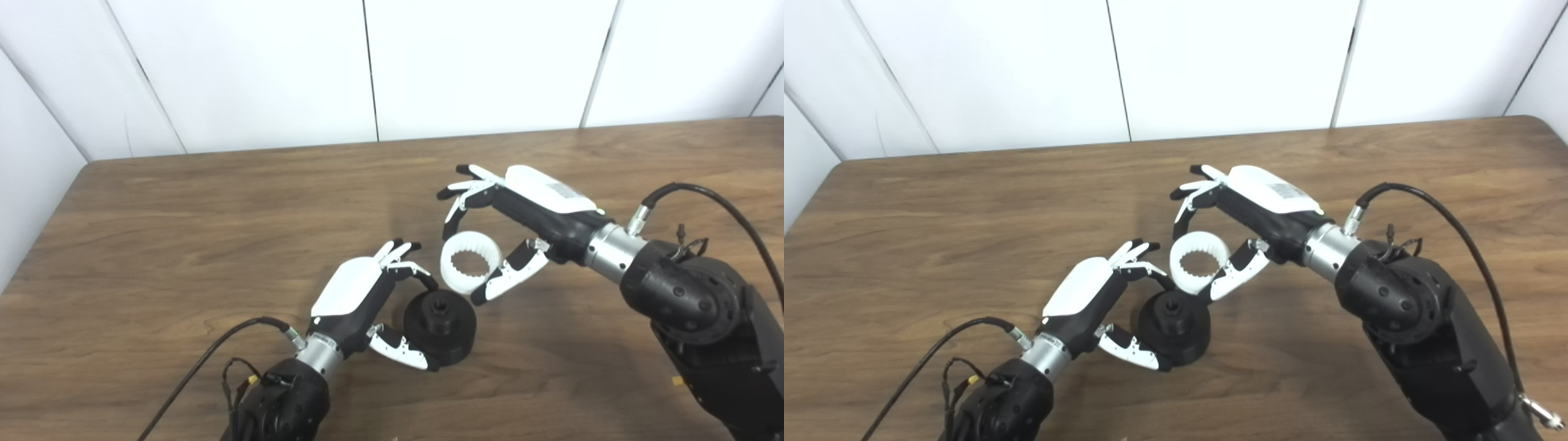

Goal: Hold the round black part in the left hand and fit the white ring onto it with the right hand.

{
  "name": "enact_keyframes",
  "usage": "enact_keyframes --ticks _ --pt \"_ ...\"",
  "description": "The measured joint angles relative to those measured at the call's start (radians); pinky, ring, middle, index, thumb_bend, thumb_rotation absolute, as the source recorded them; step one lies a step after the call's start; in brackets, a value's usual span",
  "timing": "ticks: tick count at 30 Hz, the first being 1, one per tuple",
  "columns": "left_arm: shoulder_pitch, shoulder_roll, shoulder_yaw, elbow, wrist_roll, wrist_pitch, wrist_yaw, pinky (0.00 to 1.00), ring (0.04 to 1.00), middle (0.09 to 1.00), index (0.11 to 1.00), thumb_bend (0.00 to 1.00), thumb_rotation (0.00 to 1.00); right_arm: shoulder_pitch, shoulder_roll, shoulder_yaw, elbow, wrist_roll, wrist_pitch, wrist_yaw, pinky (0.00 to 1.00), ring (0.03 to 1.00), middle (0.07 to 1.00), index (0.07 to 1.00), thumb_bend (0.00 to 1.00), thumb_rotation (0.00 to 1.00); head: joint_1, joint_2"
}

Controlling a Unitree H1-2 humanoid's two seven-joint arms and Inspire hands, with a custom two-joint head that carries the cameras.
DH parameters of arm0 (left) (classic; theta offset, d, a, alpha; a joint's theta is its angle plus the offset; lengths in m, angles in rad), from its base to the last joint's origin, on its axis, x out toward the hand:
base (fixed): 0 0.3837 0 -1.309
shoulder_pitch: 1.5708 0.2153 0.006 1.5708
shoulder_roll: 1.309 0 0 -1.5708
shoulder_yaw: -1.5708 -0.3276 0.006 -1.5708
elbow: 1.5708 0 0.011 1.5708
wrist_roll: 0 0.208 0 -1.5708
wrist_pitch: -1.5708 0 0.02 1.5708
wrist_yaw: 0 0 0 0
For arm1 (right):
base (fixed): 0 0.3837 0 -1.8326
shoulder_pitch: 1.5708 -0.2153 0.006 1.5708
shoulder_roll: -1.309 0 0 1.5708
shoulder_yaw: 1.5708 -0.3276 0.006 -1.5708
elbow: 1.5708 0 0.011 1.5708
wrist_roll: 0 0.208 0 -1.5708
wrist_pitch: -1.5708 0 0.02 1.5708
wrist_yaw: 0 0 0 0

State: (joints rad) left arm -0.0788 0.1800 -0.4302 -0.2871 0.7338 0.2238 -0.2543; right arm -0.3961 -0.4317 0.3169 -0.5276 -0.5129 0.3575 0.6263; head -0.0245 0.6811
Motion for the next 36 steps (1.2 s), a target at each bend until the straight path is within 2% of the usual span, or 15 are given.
enact_keyframes --ticks 18,36 --pt "0.000 -0.007 0.001 0.000 0.001 0.005 -0.005 0.84 1.000 0.963 0.600 0.95 0.20 0.009 0.009 0.047 0.006 0.003 -0.004 0.022 0.99 1.000 0.881 0.489 0.52 0.15 0.014 0.009" --pt "0.000 -0.007 0.000 -0.002 0.002 0.005 -0.005 0.83 1.000 0.961 0.601 0.96 0.21 0.016 0.029 0.068 0.027 -0.005 -0.030 0.021 1.00 1.000 0.901 0.490 0.52 0.16 0.018 0.014"
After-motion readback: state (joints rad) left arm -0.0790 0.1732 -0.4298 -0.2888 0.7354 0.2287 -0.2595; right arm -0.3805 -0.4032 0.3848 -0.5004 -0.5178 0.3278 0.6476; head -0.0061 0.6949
